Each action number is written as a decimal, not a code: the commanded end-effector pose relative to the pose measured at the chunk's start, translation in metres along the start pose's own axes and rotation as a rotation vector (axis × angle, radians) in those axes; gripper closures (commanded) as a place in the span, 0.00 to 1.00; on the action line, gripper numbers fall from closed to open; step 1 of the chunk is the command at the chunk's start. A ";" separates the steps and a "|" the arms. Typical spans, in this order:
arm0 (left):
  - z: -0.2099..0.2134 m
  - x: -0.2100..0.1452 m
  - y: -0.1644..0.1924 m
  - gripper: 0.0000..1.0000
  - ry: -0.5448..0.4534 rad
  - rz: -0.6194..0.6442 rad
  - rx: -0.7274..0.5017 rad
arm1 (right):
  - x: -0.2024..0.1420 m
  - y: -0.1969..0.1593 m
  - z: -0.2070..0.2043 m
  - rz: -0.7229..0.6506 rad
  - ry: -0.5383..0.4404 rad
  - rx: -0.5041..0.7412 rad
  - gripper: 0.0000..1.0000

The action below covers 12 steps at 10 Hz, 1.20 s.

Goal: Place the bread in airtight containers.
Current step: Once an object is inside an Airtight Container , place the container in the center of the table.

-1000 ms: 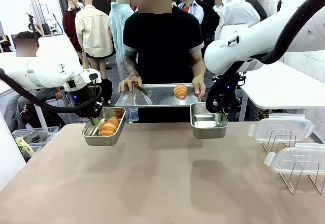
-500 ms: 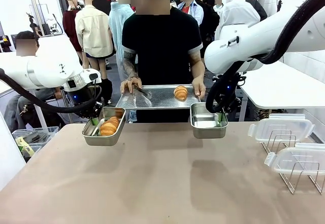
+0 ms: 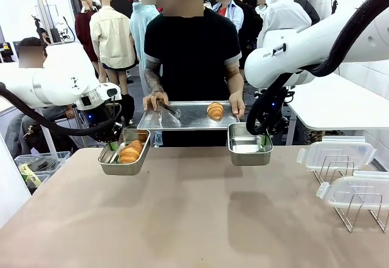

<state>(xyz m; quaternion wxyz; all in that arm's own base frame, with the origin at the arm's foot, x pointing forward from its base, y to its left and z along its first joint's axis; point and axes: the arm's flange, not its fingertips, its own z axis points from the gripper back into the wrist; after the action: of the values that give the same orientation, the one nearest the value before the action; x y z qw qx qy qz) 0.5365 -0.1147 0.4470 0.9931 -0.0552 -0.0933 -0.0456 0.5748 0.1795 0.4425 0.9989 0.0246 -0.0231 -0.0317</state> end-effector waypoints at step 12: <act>-0.101 -0.002 0.038 0.59 0.052 0.045 0.004 | -0.005 -0.002 0.002 0.003 -0.001 0.005 1.00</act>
<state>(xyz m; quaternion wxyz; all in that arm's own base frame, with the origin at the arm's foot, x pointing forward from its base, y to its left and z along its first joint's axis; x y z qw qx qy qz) 0.5577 -0.0929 0.3380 0.9959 -0.0611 -0.0651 -0.0137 0.5746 0.1794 0.4424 0.9989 0.0245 -0.0230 -0.0317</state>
